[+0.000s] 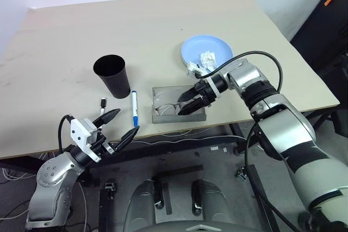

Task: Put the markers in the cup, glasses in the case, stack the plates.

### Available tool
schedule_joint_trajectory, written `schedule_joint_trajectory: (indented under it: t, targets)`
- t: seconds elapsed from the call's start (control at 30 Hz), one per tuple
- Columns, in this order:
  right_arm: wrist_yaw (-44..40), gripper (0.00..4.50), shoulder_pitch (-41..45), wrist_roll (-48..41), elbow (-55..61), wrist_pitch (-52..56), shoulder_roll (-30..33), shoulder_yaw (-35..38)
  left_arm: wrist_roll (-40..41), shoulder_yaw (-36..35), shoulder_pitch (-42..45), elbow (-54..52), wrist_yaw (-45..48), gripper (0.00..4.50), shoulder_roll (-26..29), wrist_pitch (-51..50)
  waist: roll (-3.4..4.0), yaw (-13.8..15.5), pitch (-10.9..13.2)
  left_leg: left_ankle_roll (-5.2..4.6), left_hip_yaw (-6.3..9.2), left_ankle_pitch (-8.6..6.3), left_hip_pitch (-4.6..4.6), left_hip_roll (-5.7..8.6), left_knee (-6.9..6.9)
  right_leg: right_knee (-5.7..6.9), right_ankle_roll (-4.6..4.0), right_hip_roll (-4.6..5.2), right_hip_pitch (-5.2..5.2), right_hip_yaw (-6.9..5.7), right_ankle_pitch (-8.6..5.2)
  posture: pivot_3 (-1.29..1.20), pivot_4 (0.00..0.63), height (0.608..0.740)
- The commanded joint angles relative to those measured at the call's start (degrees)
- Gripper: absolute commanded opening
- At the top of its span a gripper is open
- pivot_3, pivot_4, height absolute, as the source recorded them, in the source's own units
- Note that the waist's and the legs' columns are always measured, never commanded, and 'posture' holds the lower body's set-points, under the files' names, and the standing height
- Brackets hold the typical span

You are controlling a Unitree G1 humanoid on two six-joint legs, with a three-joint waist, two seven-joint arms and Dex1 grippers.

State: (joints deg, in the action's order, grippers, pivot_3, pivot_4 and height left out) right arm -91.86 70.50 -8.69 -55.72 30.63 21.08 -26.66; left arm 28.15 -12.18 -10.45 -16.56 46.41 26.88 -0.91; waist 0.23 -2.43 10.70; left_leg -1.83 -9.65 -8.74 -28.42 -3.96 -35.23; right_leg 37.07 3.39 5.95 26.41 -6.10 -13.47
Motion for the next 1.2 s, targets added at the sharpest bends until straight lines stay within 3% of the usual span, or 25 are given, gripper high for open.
schedule_joint_trajectory:
  t: [0.03,0.43,0.7,0.8,0.87,1.13,1.17,1.2]
  targets:
    - [-0.64,4.38,-0.91,-2.63,6.9,2.57,2.36,-0.47,0.44,-0.72,0.12,-0.79,0.51,4.5,0.54,0.85,0.0,-0.03,0.0,0.0,0.0,0.0,0.0,0.0,0.0,-0.01,0.0,0.01,0.0,0.0,0.0,0.0,0.15,0.727]
    - [-0.64,4.38,-3.32,-4.7,14.32,7.55,5.09,-2.41,0.26,-0.23,1.39,-1.17,-0.35,4.5,0.5,-0.06,0.0,-0.04,0.0,0.0,0.0,0.0,0.0,0.0,0.02,-0.01,-0.01,0.0,0.02,0.0,0.0,0.0,0.15,0.727]
    - [0.86,4.38,0.25,-5.12,9.98,5.56,4.45,6.16,0.52,-0.79,1.13,-1.02,-0.18,4.5,0.65,0.12,0.0,0.01,0.0,0.0,0.0,0.0,0.0,0.0,0.01,-0.01,-0.01,-0.01,0.01,0.0,0.0,0.0,0.15,0.727]
    - [-0.01,3.84,1.05,-5.35,9.41,4.14,4.78,9.1,0.6,-1.03,0.83,-1.04,-0.12,4.5,0.71,0.21,0.0,-0.02,0.0,0.0,0.0,0.0,0.0,0.0,0.01,-0.02,-0.01,-0.02,0.01,0.0,0.01,0.0,0.15,0.727]
    - [1.2,3.2,2.03,-5.5,7.52,4.08,4.53,11.54,0.52,-1.1,0.53,-1.06,-0.1,4.5,0.66,0.39,0.0,-0.03,0.0,0.0,0.0,0.0,0.0,0.0,0.02,-0.02,-0.01,-0.02,0.02,0.0,0.01,0.0,0.15,0.727]
    - [20.45,0.33,6.41,-2.91,-9.2,-4.92,0.11,21.4,0.47,-1.44,0.47,-1.04,-0.24,4.5,0.87,0.48,0.0,-0.08,0.0,0.0,-0.01,0.0,-0.01,0.0,0.07,-0.04,-0.03,-0.03,0.02,0.01,0.02,0.0,0.15,0.727]
    - [21.7,0.02,6.74,-2.39,-10.66,-5.88,-0.1,21.83,0.47,-1.49,0.49,-1.03,-0.24,4.5,0.9,0.47,0.0,-0.05,0.0,0.0,-0.02,0.0,-0.01,0.0,0.07,-0.04,-0.03,-0.03,0.02,0.0,0.02,0.0,0.15,0.727]
    - [22.74,0.02,6.82,-1.7,-12.03,-7.05,-0.27,21.97,0.44,-1.49,0.54,-1.06,-0.25,4.5,0.96,0.45,0.0,-0.04,0.0,0.0,-0.02,0.0,-0.02,0.0,0.07,-0.05,-0.02,-0.03,0.02,0.0,0.02,0.0,0.15,0.727]
